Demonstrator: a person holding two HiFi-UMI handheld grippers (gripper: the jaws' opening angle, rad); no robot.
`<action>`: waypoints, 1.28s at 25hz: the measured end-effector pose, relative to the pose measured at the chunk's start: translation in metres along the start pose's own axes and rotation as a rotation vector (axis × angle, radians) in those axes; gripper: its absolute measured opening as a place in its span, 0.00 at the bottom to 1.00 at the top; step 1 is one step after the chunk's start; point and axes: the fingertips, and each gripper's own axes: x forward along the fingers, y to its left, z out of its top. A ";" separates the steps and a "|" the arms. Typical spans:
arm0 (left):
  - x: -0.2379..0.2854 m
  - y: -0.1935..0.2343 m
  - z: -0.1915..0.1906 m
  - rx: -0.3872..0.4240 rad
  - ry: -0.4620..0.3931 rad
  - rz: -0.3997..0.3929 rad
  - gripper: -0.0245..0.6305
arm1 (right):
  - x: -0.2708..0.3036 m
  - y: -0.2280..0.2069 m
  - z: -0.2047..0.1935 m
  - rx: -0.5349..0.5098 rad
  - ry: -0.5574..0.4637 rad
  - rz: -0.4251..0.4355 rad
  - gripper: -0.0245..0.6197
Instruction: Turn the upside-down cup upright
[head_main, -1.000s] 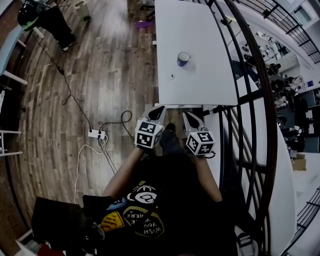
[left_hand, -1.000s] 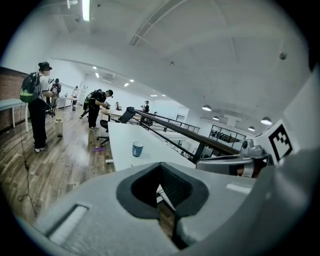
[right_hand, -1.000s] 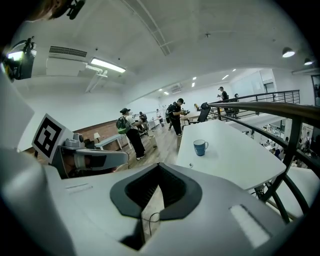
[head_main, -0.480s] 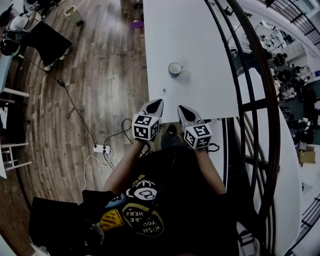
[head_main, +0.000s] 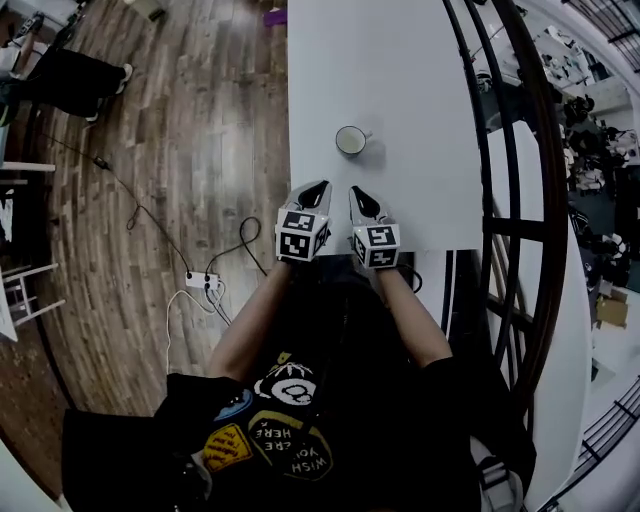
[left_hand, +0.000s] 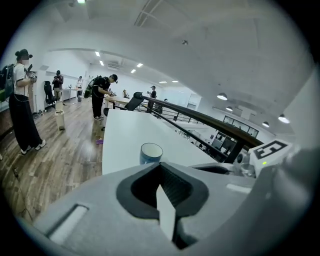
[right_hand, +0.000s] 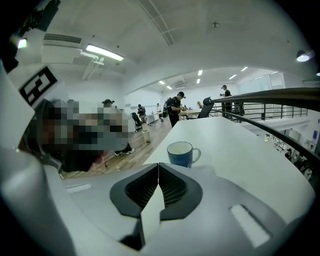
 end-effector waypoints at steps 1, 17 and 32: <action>0.001 0.005 -0.001 0.004 0.002 0.006 0.04 | 0.009 -0.005 -0.008 -0.001 0.015 -0.020 0.07; 0.005 0.084 -0.022 -0.046 0.111 0.022 0.04 | 0.145 -0.069 -0.028 0.014 0.056 -0.313 0.69; 0.005 0.097 -0.007 -0.075 0.102 -0.020 0.04 | 0.141 -0.059 -0.011 -0.072 0.042 -0.249 0.64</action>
